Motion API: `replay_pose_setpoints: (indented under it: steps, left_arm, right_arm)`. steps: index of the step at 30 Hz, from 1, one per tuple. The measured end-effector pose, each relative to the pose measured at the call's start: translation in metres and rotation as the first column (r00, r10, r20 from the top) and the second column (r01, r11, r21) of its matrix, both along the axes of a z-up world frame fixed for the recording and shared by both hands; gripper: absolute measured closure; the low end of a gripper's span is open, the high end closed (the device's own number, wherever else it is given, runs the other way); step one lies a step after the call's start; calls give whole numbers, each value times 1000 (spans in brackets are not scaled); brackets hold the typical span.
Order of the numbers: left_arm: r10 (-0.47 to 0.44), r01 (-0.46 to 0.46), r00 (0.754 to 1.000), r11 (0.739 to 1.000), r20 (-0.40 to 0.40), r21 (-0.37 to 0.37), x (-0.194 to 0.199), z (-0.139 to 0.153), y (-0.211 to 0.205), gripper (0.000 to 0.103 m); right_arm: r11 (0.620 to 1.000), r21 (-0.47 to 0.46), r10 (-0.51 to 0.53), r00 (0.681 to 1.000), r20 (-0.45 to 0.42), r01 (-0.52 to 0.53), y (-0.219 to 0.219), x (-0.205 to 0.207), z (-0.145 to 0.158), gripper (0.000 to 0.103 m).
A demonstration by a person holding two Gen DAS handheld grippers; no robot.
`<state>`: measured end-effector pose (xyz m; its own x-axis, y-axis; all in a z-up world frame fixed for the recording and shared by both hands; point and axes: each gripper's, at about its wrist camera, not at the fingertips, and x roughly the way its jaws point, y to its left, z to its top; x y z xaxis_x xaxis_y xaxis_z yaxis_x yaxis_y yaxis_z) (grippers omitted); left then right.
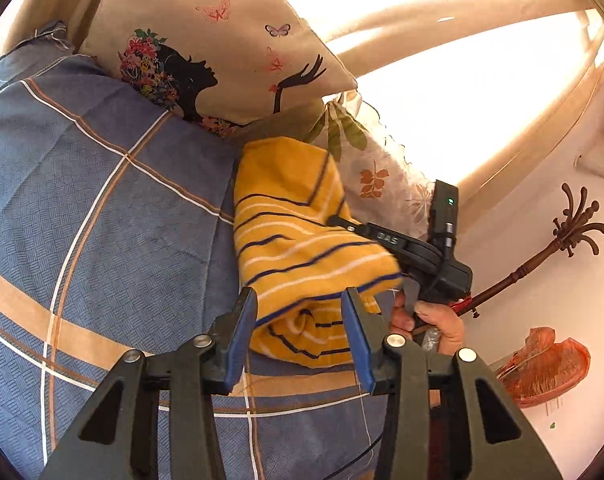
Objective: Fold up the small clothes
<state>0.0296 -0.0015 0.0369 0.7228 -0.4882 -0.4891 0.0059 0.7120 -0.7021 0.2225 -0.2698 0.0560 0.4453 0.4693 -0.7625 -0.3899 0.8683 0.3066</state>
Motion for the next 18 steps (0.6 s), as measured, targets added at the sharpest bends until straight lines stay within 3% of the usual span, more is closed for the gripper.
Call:
replay_pose_setpoints:
  steps: [4, 8, 14, 16, 18]
  left_arm:
    - [-40, 39, 996, 999, -81, -7, 17, -19, -24, 62]
    - [-96, 99, 986, 995, -138, 13, 36, -32, -61, 62]
    - [-174, 187, 974, 979, -148, 85, 67, -30, -113, 60]
    - [-185, 205, 970, 971, -158, 119, 80, -34, -125, 59]
    - [-187, 219, 962, 964, -198, 154, 93, -46, -139, 59]
  right_arm:
    - [990, 53, -129, 989, -66, 132, -81, 4, -21, 91]
    - [972, 109, -192, 974, -124, 206, -133, 1, -44, 91]
    - [953, 218, -181, 973, -146, 211, -151, -4, -54, 88]
    - [948, 230, -196, 974, -114, 218, -153, -10, -47, 83]
    - [944, 248, -200, 975, -93, 217, -156, -16, -41, 68]
